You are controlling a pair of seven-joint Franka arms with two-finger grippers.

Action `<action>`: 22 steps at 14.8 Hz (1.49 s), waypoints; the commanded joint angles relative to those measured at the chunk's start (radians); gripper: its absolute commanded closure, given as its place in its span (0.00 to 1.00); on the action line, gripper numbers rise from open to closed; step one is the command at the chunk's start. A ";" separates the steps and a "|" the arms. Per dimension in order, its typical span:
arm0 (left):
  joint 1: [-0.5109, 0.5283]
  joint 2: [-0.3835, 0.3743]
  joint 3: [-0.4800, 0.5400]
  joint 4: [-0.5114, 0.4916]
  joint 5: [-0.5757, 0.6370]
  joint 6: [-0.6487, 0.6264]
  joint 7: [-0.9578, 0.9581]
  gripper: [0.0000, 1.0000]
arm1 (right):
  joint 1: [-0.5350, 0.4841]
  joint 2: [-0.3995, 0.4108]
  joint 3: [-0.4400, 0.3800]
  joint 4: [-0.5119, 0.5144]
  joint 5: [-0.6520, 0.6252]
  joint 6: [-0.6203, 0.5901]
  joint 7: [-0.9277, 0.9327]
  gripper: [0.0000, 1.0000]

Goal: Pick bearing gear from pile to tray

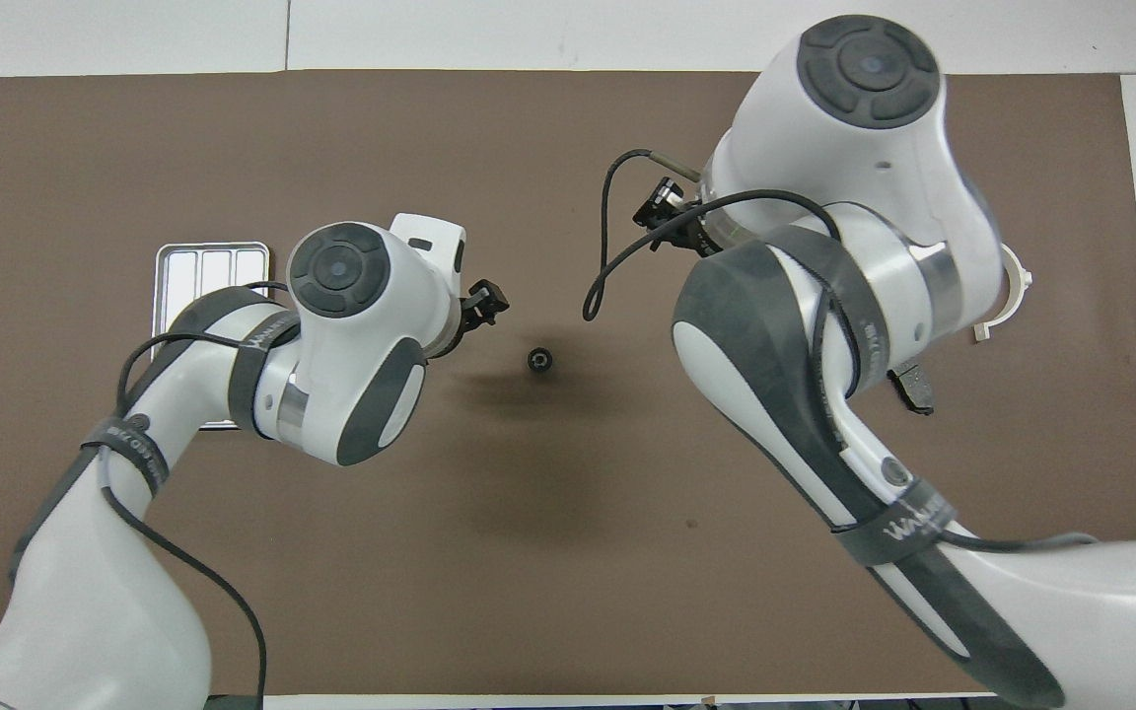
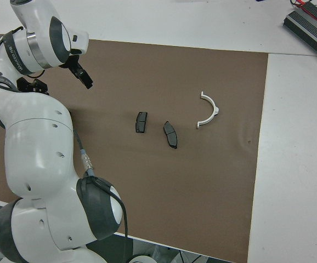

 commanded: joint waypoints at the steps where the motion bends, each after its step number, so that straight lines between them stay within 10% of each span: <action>1: -0.072 0.082 0.016 0.077 0.010 0.001 -0.076 0.10 | -0.103 -0.087 0.012 -0.018 0.017 -0.054 -0.297 0.00; 6: -0.109 0.094 0.015 0.074 0.019 0.035 -0.127 0.51 | -0.284 -0.164 0.004 -0.018 -0.003 -0.086 -0.907 0.00; 22: -0.137 0.147 0.019 0.100 0.032 0.008 -0.147 0.46 | -0.347 -0.233 0.001 -0.020 -0.026 -0.157 -1.021 0.00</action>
